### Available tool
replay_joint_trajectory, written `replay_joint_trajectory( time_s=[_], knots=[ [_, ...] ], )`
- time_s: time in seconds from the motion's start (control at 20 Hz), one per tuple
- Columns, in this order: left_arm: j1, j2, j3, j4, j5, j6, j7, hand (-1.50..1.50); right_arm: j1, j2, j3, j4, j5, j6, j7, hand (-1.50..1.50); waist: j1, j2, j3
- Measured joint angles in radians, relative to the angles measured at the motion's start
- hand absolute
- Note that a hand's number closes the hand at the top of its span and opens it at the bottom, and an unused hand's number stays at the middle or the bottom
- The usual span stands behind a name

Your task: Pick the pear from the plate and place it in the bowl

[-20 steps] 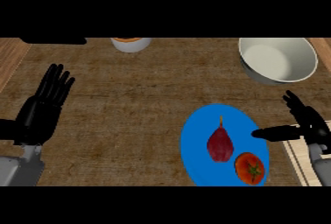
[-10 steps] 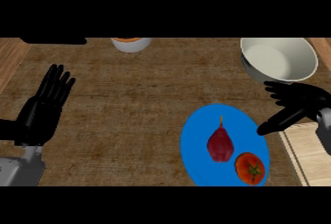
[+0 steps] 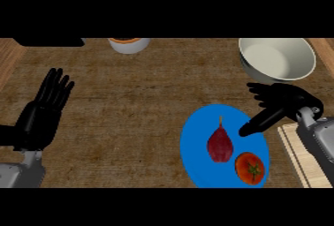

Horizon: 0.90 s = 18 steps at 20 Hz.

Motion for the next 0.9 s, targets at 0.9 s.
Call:
replay_joint_trajectory(
  time_s=[0.9],
  knots=[
    [0.027, -0.040, 0.094, -0.031, -0.041, -0.077, 0.053, 0.00, 0.199, 0.124, 0.071, -0.151, 0.327, -0.111, -0.051, -1.50, -0.004, 0.000, 0.001]
  ],
)
